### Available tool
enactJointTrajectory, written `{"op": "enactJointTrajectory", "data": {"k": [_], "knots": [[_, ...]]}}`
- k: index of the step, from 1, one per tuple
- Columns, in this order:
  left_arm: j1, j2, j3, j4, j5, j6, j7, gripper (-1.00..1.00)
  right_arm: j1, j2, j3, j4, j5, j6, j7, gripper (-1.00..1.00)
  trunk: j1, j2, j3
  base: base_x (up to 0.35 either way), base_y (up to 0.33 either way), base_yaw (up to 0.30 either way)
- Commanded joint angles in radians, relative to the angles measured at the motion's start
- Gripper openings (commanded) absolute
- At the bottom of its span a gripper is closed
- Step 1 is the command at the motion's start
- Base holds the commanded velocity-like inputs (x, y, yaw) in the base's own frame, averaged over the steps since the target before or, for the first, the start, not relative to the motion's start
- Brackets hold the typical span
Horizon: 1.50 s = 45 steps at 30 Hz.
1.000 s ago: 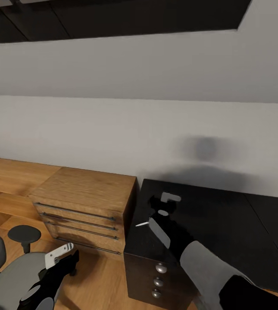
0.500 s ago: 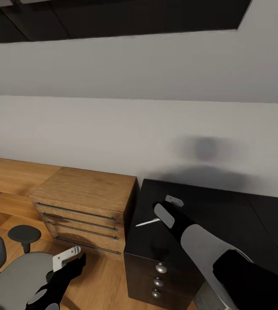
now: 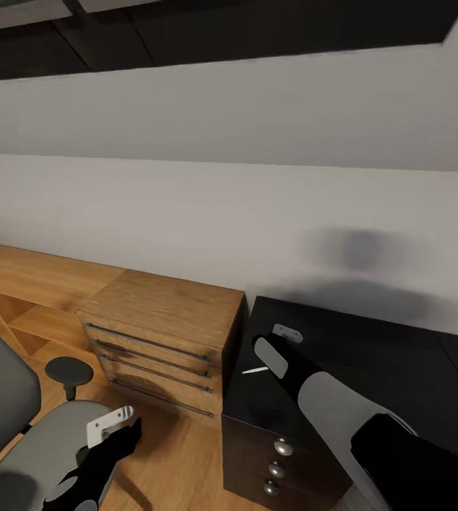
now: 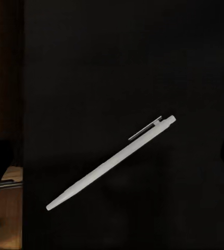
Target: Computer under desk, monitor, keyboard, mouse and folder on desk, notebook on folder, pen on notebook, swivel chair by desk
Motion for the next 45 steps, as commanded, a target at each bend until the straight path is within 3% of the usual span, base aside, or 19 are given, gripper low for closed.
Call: {"op": "enactJointTrajectory", "data": {"k": [1,9,19,45], "knots": [[-0.001,0.001,-0.002,-0.002,0.004,0.003,0.007,1.00,0.000,0.000,0.003,-0.001,0.001,0.006,-0.006,1.00,0.000,-0.001,-0.001,0.000,0.000,0.066],[-0.001,0.000,0.000,-0.012,0.003,-0.002,0.007,1.00,0.004,0.000,0.006,0.012,0.005,0.002,-0.002,1.00,0.000,-0.001,-0.001,0.000,0.000,0.017],[-0.001,-0.002,-0.002,-0.014,0.003,-0.003,0.009,1.00,0.004,0.000,0.006,0.016,0.003,0.003,-0.005,1.00,0.039,-0.071,-0.033,0.000,0.000,0.000],[-0.001,0.001,-0.002,-0.014,0.003,0.003,0.009,1.00,0.004,0.000,0.005,0.022,0.004,0.006,-0.007,1.00,0.039,-0.071,-0.033,0.044,0.000,0.000]]}}
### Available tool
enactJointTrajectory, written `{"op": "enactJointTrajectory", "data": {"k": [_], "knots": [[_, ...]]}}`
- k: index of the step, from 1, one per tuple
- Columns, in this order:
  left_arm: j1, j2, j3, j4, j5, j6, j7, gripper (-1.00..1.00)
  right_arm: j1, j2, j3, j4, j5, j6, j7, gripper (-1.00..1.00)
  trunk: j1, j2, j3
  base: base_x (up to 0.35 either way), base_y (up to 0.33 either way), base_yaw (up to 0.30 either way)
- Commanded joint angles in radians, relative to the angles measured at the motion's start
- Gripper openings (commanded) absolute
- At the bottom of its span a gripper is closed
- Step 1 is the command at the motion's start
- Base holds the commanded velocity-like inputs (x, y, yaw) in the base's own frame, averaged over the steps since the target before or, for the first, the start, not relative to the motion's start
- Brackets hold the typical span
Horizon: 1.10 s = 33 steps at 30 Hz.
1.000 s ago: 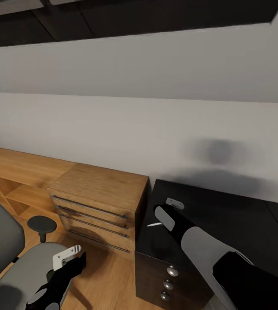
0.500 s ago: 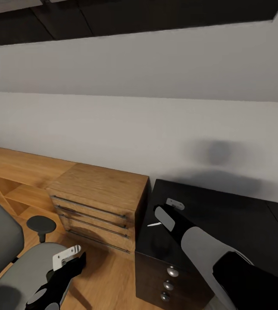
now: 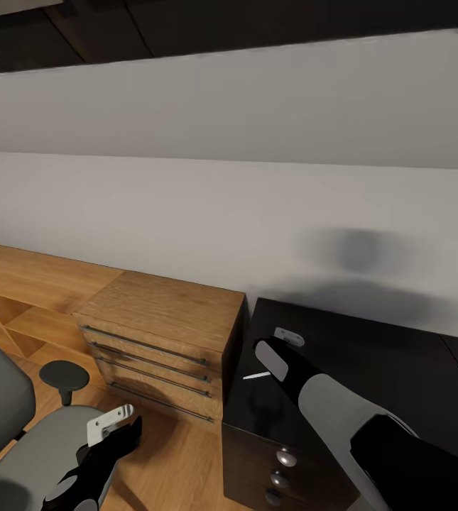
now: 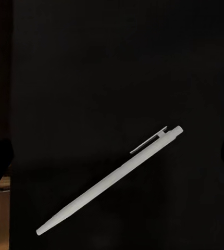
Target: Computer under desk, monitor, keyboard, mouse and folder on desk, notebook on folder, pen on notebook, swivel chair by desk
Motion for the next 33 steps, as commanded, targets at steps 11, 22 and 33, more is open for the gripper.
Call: {"op": "enactJointTrajectory", "data": {"k": [11,22,33], "knots": [[-0.001,0.001,0.003,-0.002,0.004,0.001,0.007,1.00,-0.001,0.000,0.004,0.024,0.000,0.005,-0.002,1.00,0.008,-0.015,-0.008,0.000,0.000,0.000],[-0.001,0.001,0.002,-0.002,0.004,0.001,0.008,1.00,-0.001,0.000,0.004,0.022,0.002,0.005,0.006,1.00,0.050,-0.092,-0.042,0.000,0.000,0.000],[-0.001,0.001,0.002,-0.002,0.004,0.001,0.008,1.00,-0.001,0.000,0.008,0.022,0.006,0.003,0.033,1.00,0.092,-0.169,-0.076,0.000,0.000,0.000]]}}
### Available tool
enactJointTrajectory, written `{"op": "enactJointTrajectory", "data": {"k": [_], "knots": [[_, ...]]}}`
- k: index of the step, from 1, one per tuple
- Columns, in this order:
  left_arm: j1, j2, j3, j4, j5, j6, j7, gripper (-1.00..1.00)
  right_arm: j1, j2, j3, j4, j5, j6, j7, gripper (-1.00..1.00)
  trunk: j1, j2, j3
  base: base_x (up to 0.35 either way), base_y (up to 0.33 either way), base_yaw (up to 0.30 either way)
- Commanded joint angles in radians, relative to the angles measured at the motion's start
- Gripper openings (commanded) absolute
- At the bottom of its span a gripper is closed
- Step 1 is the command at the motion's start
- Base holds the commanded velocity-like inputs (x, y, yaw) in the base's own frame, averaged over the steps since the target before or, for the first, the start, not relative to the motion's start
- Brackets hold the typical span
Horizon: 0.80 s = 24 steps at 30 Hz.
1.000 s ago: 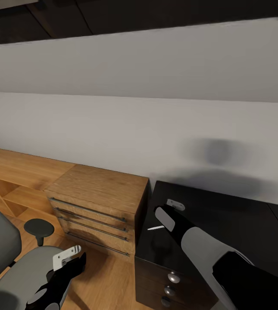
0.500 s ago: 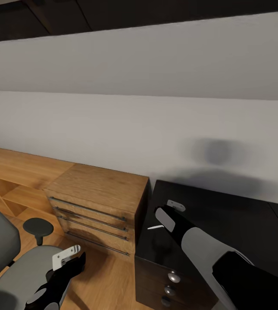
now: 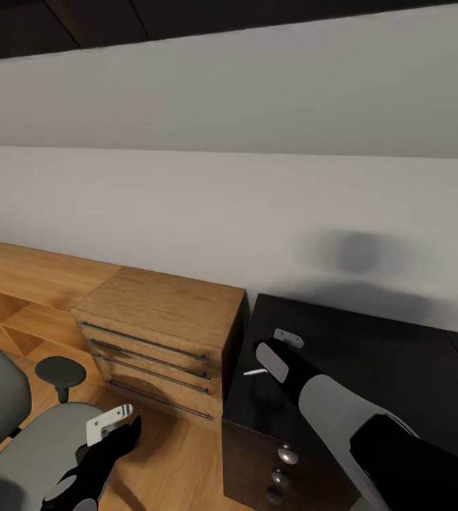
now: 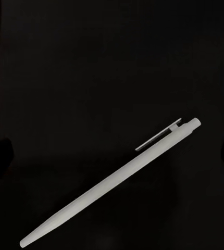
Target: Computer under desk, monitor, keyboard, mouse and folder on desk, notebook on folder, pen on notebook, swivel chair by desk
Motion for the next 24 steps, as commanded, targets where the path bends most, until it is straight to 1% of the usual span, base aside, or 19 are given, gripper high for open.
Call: {"op": "enactJointTrajectory", "data": {"k": [1,20,24], "knots": [[-0.001,0.001,-0.001,-0.002,0.004,0.003,0.007,1.00,-0.001,0.000,0.004,-0.001,0.001,0.008,-0.006,1.00,0.004,-0.008,-0.004,0.000,0.000,0.000],[-0.001,0.001,-0.001,-0.002,0.004,0.002,0.007,1.00,-0.001,0.000,0.001,0.000,0.002,0.008,-0.008,1.00,0.077,-0.141,-0.064,0.000,0.000,0.000],[-0.001,0.001,-0.002,-0.002,0.005,0.002,0.007,1.00,-0.001,0.000,0.002,0.001,0.000,0.008,-0.010,1.00,0.077,-0.141,-0.064,0.000,0.000,0.000]]}}
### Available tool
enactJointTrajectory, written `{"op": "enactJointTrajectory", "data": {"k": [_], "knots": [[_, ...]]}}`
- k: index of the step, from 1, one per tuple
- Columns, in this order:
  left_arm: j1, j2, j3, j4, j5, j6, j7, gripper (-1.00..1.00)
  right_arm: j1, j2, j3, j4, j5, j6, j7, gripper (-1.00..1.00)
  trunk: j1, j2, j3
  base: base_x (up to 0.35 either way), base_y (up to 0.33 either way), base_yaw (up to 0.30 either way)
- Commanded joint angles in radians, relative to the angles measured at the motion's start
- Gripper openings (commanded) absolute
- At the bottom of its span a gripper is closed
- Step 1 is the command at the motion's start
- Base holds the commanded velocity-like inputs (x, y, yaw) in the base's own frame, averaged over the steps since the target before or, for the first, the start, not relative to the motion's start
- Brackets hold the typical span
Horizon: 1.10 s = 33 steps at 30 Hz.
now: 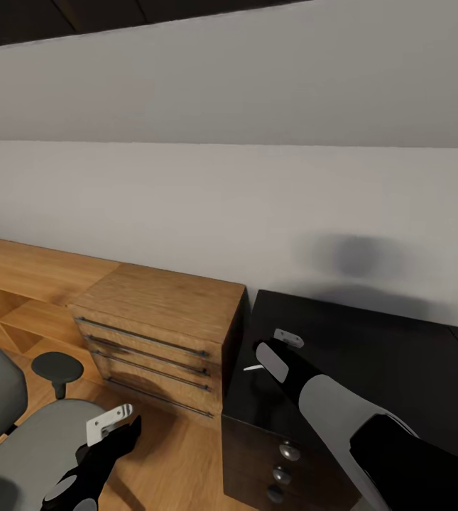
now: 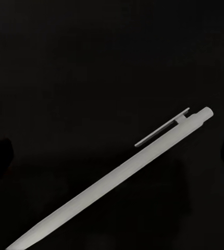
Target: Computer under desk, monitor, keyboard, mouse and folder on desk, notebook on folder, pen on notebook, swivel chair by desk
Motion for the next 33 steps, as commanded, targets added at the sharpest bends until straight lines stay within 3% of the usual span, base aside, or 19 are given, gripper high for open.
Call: {"op": "enactJointTrajectory", "data": {"k": [1,19,30,33], "knots": [[-0.001,0.001,-0.002,-0.002,0.005,0.003,0.007,1.00,-0.001,0.000,0.004,-0.001,0.001,0.008,-0.007,1.00,0.000,-0.001,-0.001,0.000,0.000,0.000],[-0.001,0.001,0.007,-0.002,0.005,0.001,0.007,1.00,-0.001,0.000,0.001,0.010,0.000,0.021,-0.016,1.00,0.000,-0.001,-0.001,0.000,0.000,0.000],[-0.001,0.001,0.007,-0.002,0.004,0.000,0.007,1.00,-0.001,0.000,0.001,0.012,0.000,0.021,-0.029,1.00,0.042,-0.078,-0.036,0.000,0.000,0.000],[-0.001,0.001,0.008,-0.002,0.004,0.000,0.007,1.00,-0.001,0.000,0.002,0.012,0.000,0.021,-0.029,1.00,0.042,-0.078,-0.036,0.000,0.000,0.000]]}}
